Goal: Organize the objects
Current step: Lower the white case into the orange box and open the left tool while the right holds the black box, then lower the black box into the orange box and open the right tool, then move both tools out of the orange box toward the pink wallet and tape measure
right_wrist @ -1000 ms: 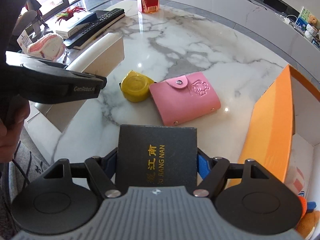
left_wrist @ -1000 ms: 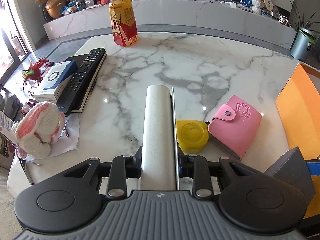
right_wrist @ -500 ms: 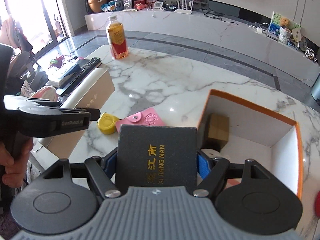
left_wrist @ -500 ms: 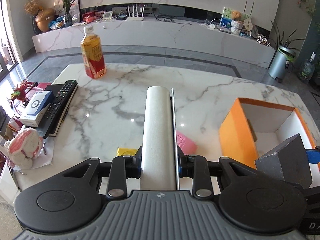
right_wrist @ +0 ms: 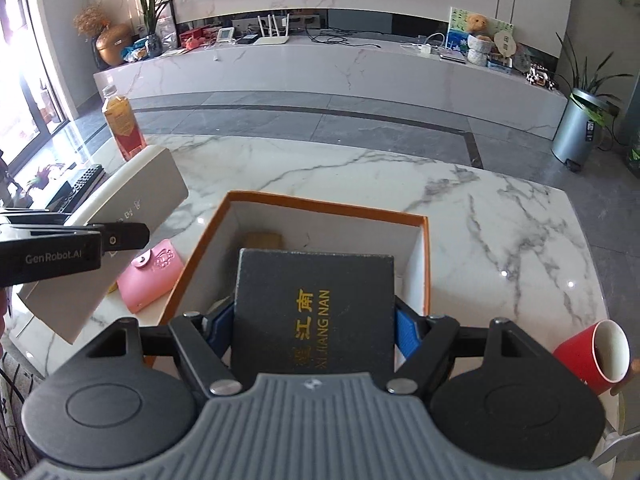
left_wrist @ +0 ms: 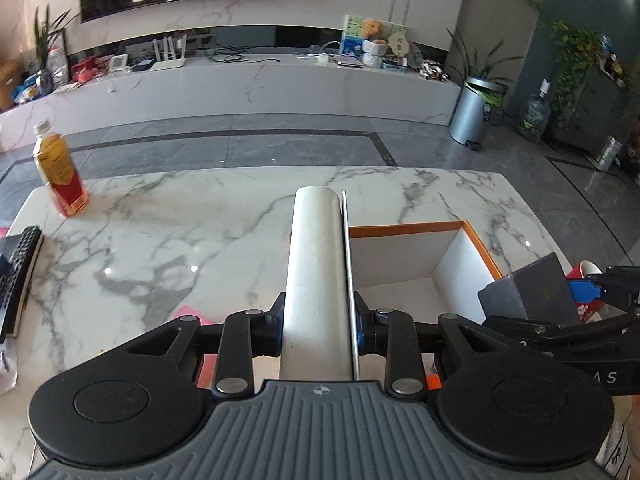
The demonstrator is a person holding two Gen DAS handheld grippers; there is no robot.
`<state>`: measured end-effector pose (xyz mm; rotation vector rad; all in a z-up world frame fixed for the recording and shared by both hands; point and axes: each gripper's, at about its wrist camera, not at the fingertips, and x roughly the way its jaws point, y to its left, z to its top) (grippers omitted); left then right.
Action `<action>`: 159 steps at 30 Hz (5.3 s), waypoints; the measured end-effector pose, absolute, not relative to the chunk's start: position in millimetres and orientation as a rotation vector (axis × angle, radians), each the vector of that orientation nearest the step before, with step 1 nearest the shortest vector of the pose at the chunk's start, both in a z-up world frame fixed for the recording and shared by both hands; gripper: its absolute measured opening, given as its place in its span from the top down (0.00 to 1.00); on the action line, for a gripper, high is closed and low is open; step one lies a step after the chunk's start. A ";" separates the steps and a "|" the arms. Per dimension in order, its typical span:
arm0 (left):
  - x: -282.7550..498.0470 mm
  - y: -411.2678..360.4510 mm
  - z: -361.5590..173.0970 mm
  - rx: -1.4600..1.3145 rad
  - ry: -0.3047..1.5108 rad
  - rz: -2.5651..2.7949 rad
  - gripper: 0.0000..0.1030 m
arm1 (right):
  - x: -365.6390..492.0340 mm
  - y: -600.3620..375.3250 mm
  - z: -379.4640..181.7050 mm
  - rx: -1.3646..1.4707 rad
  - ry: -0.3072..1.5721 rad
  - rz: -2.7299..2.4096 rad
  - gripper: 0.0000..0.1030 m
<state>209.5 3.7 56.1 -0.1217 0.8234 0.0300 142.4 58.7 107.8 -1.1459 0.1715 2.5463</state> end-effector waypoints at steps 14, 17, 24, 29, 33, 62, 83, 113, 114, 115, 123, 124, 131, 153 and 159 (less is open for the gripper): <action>304.8 -89.2 16.1 0.312 0.911 -0.465 0.67 | 134.2 103.4 57.8 -1.312 0.263 2.545 0.26; 319.7 -95.3 -1.4 0.369 0.947 -0.503 0.67 | 122.7 108.2 50.1 -1.376 0.249 2.532 0.26; 332.8 -99.3 -21.0 0.519 0.951 -0.645 0.67 | 90.2 112.6 41.5 -1.563 0.123 2.497 0.26; 348.0 -87.3 -28.5 0.531 0.953 -0.724 0.67 | 69.1 116.7 38.3 -1.618 0.091 2.473 0.26; 353.8 -83.7 -39.5 0.578 0.952 -0.791 0.67 | 57.2 115.6 28.1 -1.643 0.064 2.454 0.26; 331.2 -69.8 -5.7 0.607 0.729 -0.835 0.26 | 56.9 133.7 21.8 -1.593 0.101 2.439 0.26; 227.3 63.8 9.1 -0.047 0.837 0.206 0.18 | 42.6 107.8 2.1 -1.535 -0.132 2.242 0.26; 196.6 90.0 4.6 -0.164 0.791 0.172 0.18 | 24.2 105.0 -32.5 -1.525 -0.073 2.143 0.21; 196.6 91.1 4.2 -0.168 0.792 0.176 0.18 | 26.5 104.8 -27.6 -1.509 -0.067 2.162 0.21; 196.4 91.2 4.2 -0.170 0.793 0.179 0.18 | 28.6 105.1 -21.1 -1.492 -0.054 2.181 0.18; 197.3 84.9 4.7 -0.154 0.792 0.161 0.18 | 43.3 106.8 34.6 -1.403 0.108 2.358 0.89; 197.7 83.7 4.2 -0.150 0.794 0.158 0.18 | 41.4 106.8 35.6 -1.414 0.127 2.363 0.92; 198.3 83.7 2.8 -0.145 0.799 0.165 0.18 | 44.6 119.0 6.0 -1.557 0.041 2.191 0.92; 202.4 86.4 -5.8 -0.164 0.835 0.183 0.18 | 35.4 122.3 -8.5 -1.289 0.180 2.276 1.00; 204.5 82.2 -7.2 -0.157 0.843 0.185 0.18 | 33.1 128.7 25.0 -1.248 0.174 2.376 1.00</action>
